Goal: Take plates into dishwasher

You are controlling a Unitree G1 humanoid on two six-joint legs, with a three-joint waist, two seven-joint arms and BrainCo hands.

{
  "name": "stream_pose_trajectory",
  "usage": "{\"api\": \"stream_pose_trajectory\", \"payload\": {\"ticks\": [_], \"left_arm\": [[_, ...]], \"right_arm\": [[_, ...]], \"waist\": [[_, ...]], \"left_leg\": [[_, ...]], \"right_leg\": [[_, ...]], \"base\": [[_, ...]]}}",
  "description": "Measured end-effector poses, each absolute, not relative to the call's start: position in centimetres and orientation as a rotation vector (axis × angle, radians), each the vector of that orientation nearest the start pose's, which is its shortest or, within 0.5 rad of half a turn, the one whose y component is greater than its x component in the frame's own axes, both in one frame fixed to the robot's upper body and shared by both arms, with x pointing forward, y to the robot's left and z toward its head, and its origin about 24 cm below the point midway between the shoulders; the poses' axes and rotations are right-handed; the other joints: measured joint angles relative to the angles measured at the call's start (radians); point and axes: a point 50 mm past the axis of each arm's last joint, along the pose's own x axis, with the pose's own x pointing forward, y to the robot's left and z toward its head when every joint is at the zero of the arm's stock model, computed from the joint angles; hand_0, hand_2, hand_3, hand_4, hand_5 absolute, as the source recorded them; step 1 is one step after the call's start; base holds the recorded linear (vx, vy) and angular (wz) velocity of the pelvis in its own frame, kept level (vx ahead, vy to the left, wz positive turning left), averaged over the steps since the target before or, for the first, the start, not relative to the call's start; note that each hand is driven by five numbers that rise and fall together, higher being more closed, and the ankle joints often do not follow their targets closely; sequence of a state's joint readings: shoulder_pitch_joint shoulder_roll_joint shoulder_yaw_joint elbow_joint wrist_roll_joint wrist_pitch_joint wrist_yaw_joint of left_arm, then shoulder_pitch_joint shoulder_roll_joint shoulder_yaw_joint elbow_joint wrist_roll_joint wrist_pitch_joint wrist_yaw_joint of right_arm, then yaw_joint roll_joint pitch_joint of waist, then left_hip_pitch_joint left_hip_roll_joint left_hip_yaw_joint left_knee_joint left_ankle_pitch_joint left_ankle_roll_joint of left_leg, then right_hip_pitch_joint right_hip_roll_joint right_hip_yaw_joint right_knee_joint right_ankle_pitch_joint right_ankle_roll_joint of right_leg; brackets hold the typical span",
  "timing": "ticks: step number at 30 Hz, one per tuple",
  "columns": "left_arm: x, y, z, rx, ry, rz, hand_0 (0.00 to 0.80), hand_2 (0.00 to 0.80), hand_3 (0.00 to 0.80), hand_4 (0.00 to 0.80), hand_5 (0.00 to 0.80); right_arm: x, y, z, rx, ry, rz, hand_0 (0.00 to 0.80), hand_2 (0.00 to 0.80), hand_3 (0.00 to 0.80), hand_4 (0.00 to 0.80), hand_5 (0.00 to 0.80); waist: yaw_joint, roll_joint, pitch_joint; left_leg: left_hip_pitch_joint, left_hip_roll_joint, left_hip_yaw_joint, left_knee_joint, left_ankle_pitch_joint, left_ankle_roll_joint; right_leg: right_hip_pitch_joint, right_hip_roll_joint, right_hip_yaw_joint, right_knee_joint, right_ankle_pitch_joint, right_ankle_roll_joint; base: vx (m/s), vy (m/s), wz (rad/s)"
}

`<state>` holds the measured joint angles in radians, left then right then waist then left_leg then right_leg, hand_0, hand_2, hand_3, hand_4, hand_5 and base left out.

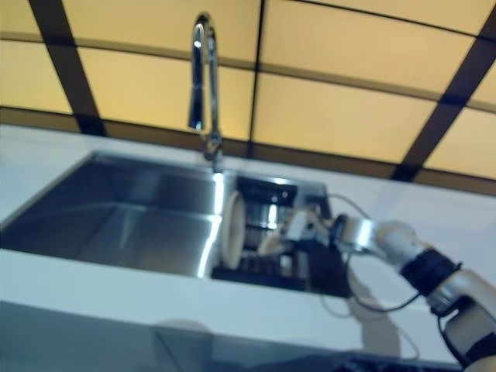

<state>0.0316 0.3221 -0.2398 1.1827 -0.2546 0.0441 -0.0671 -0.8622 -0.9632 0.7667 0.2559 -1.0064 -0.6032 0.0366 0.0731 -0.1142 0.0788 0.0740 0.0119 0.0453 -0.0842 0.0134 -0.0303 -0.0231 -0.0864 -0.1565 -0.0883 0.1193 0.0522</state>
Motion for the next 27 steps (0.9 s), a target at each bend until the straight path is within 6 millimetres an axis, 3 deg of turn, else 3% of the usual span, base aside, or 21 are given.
{"api": "stream_pose_trajectory", "payload": {"ticks": [11, 15, 27], "left_arm": [[8.2, 25.2, -15.7, 0.149, 1.259, 0.086, 0.0, 0.0, 0.0, 0.0, 0.0], [8.3, 25.2, -15.7, 0.149, 1.255, 0.085, 0.0, 0.0, 0.0, 0.0, 0.0], [8.3, 24.6, -15.8, 0.132, 1.255, 0.08, 0.0, 0.0, 0.0, 0.0, 0.0]], "right_arm": [[32.2, -16.2, 15.8, -2.137, -0.757, 0.859, 0.8, 0.8, 0.8, 0.8, 0.8], [32.4, -16.9, 16.8, -2.2, -0.77, 0.822, 0.8, 0.8, 0.8, 0.8, 0.8], [33.7, -21.2, 20.7, -2.421, -0.637, 0.659, 0.8, 0.8, 0.8, 0.8, 0.8]], "waist": [[-0.002, 0.001, 0.0], [-0.005, 0.001, 0.001], [-0.007, -0.001, -0.001]], "left_leg": [[0.0, 0.0, 0.0, 0.0, 0.0, 0.0], [0.001, 0.0, 0.001, 0.0, 0.0, 0.0], [0.011, 0.001, 0.005, 0.0, 0.0, 0.0]], "right_leg": [[0.0, 0.0, 0.0, 0.0, 0.0, 0.0], [0.0, 0.001, 0.0, 0.0, 0.0, 0.0], [0.009, 0.002, 0.003, 0.002, 0.003, -0.004]], "base": [[0.0, 0.0, 0.0], [0.0, 0.0, 0.0], [0.0, 0.0, 0.0]]}}
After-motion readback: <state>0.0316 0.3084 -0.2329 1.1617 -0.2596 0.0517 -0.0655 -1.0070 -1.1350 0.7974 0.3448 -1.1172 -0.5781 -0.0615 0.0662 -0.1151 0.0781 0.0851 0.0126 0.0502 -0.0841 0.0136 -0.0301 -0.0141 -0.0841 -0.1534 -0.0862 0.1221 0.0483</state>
